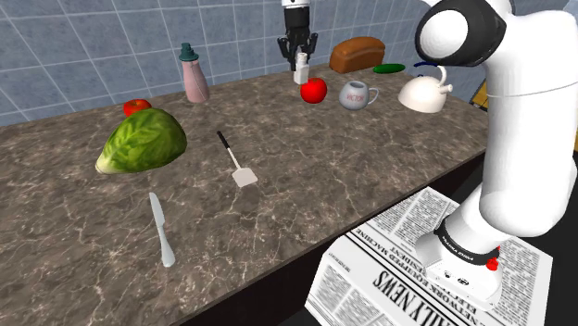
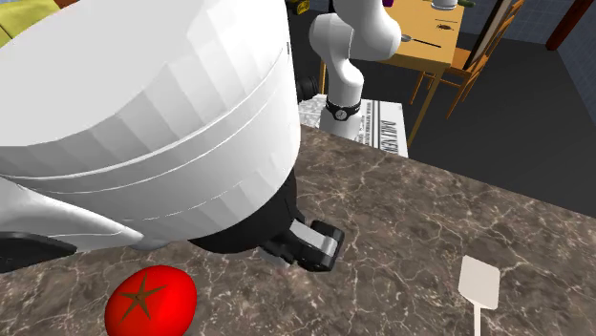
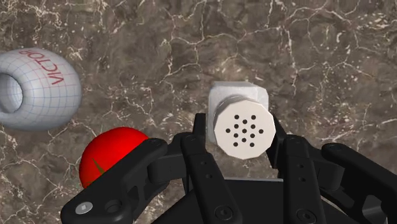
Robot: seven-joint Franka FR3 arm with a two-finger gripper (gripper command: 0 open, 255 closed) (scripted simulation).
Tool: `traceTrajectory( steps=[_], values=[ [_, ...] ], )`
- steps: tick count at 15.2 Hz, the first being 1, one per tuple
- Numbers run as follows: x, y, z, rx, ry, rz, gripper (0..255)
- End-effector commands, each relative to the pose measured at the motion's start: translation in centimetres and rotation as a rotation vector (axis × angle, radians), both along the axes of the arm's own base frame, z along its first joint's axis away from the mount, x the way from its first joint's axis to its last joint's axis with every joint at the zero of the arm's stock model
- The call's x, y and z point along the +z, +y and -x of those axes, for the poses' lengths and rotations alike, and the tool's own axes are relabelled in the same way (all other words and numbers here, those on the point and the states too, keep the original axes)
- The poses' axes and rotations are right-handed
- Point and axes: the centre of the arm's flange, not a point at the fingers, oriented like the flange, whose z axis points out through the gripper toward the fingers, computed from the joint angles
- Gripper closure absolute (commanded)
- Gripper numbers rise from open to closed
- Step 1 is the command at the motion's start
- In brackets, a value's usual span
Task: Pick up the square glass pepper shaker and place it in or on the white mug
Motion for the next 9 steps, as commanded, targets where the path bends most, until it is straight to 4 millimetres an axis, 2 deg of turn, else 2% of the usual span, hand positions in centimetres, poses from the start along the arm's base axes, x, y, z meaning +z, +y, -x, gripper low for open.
traceTrajectory(
  steps=[1,9],
  values=[
    [0.2,-2.4,0.6,0.001,-0.001,0.0,255],
    [0.5,-12.5,3.5,0.001,-0.001,0.0,255]
  ],
)
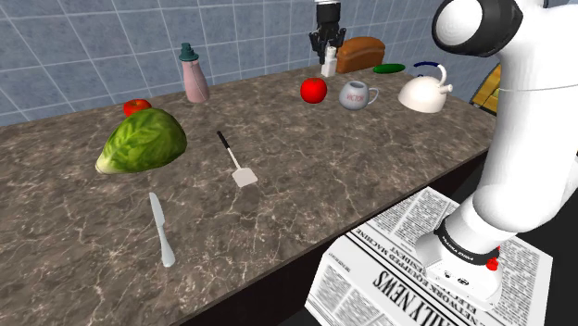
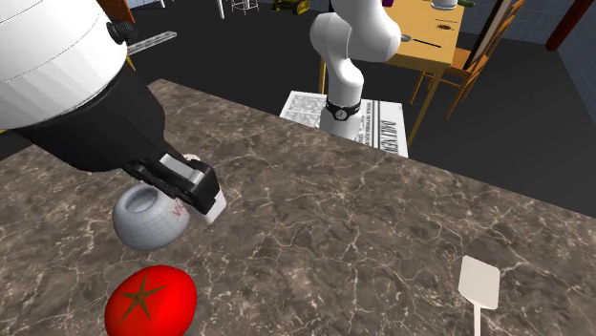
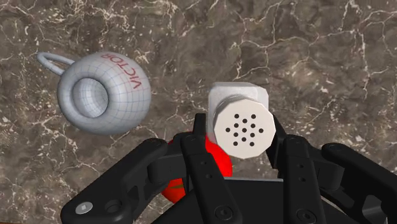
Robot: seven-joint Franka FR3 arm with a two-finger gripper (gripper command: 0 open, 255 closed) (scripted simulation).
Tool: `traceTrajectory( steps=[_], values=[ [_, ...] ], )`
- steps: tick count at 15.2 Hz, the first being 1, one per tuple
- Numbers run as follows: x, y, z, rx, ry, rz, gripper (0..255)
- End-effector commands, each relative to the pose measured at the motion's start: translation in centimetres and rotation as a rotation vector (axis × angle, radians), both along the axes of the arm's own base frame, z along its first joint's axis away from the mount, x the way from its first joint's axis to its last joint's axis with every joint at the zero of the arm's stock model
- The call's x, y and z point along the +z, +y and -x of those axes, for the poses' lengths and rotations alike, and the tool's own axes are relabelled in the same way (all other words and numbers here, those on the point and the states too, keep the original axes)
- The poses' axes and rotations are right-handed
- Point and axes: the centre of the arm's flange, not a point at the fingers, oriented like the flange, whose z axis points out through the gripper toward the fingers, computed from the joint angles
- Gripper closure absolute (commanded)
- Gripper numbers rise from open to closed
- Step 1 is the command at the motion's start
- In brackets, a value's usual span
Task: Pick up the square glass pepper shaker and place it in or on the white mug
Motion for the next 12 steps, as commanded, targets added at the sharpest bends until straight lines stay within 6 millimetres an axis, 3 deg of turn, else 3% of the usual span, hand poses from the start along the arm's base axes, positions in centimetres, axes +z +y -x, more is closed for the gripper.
traceTrajectory(
  steps=[1,12],
  values=[
    [0.0,-2.6,0.6,0.001,0.0,0.0,255],
    [0.4,-16.6,4.6,0.001,0.0,0.0,255]
  ],
)
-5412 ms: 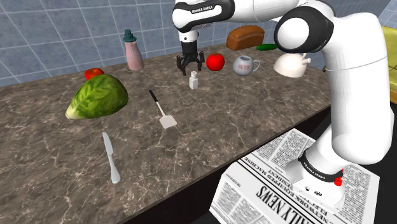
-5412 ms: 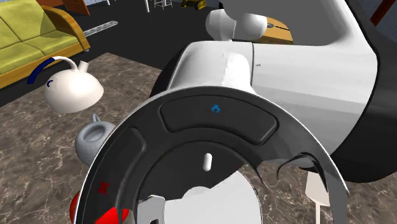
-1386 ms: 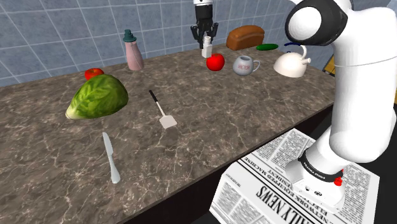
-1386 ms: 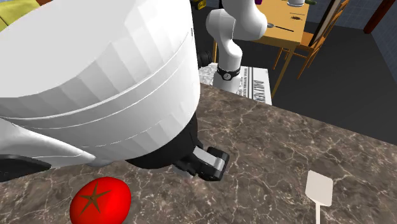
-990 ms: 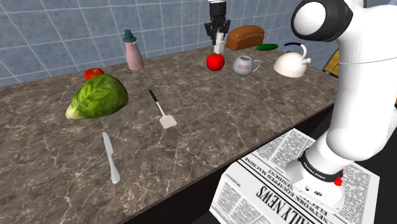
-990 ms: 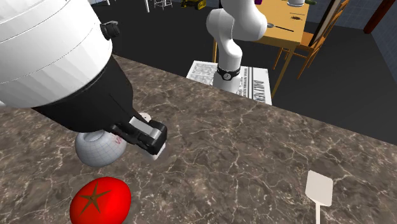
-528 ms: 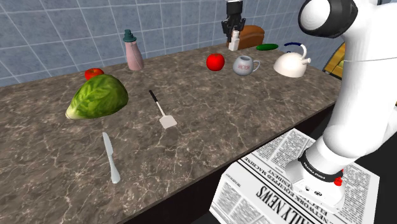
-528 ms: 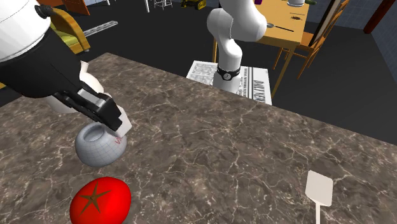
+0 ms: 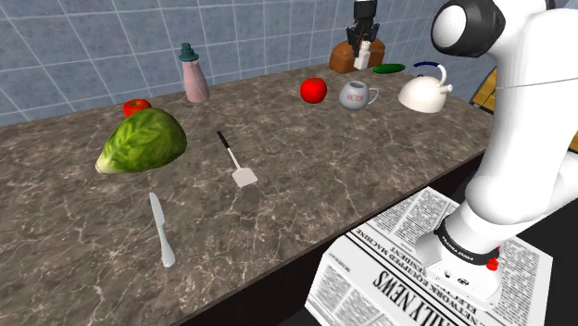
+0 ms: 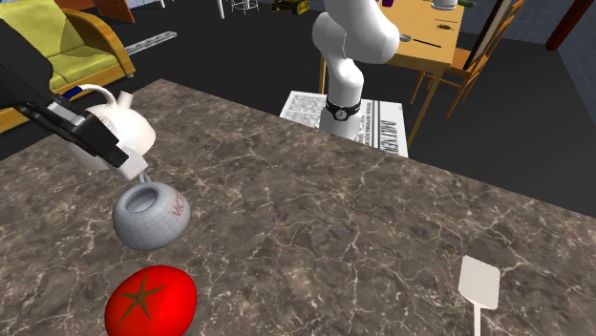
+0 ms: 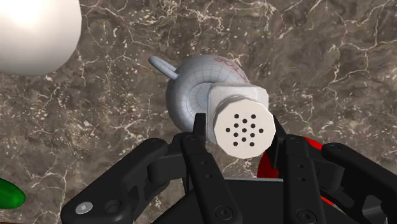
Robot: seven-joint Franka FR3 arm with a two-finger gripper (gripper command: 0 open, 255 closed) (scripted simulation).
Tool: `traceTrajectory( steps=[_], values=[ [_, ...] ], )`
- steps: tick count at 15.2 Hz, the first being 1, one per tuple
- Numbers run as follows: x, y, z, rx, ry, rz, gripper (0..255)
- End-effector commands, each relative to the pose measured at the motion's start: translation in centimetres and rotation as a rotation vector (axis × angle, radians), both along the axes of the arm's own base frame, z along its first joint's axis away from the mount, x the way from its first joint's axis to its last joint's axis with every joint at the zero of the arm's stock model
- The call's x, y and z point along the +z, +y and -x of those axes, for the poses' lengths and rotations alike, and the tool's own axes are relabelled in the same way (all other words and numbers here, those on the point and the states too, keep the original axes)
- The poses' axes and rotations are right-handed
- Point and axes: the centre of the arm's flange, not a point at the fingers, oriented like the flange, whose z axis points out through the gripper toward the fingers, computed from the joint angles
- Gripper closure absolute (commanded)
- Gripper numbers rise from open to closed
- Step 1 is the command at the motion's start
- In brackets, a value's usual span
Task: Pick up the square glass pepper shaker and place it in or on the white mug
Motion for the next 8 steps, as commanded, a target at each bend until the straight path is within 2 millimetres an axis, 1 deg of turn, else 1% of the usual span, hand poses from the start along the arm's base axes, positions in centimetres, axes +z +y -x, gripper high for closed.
traceTrajectory(
  steps=[1,2,8],
  values=[
    [0.4,-2.5,0.7,0.001,0.0,0.0,255],
    [0.4,-3.7,1.1,0.001,0.0,0.0,255],
    [-2.8,-3.7,1.1,0.001,0.0,0.0,255]
  ],
)
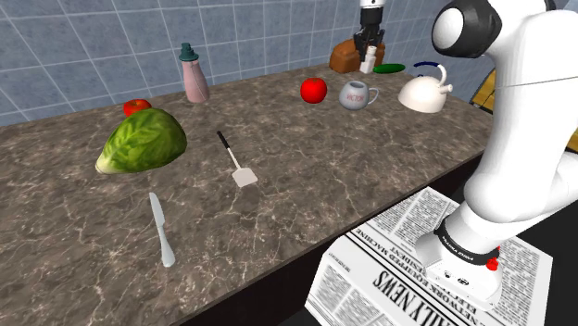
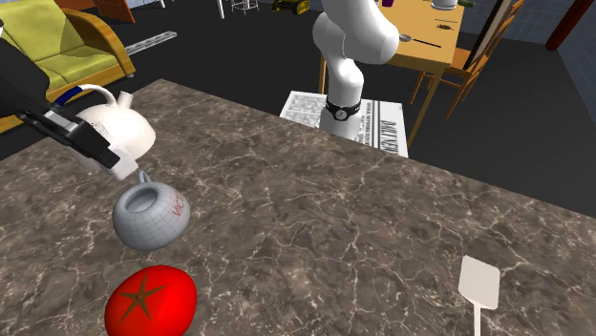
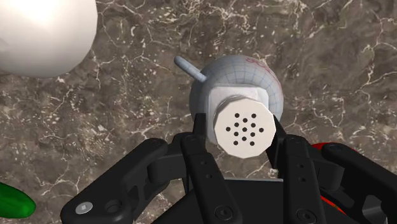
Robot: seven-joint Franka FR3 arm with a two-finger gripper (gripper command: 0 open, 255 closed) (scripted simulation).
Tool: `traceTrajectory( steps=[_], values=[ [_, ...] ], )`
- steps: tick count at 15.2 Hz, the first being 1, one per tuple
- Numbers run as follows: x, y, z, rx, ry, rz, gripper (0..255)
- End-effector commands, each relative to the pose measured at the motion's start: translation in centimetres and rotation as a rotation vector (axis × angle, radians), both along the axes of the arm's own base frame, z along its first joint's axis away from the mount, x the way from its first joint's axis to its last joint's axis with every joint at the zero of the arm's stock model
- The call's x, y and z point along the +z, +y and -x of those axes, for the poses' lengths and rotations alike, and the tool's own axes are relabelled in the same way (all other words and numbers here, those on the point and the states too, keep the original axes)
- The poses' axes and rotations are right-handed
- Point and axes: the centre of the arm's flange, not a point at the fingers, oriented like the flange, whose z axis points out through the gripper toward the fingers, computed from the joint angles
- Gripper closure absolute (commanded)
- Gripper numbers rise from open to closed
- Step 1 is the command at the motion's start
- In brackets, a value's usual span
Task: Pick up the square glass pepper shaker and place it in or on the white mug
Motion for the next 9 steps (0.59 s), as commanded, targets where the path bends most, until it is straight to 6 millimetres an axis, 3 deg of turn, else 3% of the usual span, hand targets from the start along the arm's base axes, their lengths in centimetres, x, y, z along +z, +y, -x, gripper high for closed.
traceTrajectory(
  steps=[1,9],
  values=[
    [-1.0,0.0,0.0,0.0,-0.001,0.0,255],
    [-5.3,0.0,0.0,0.0,-0.001,0.0,255]
  ],
)
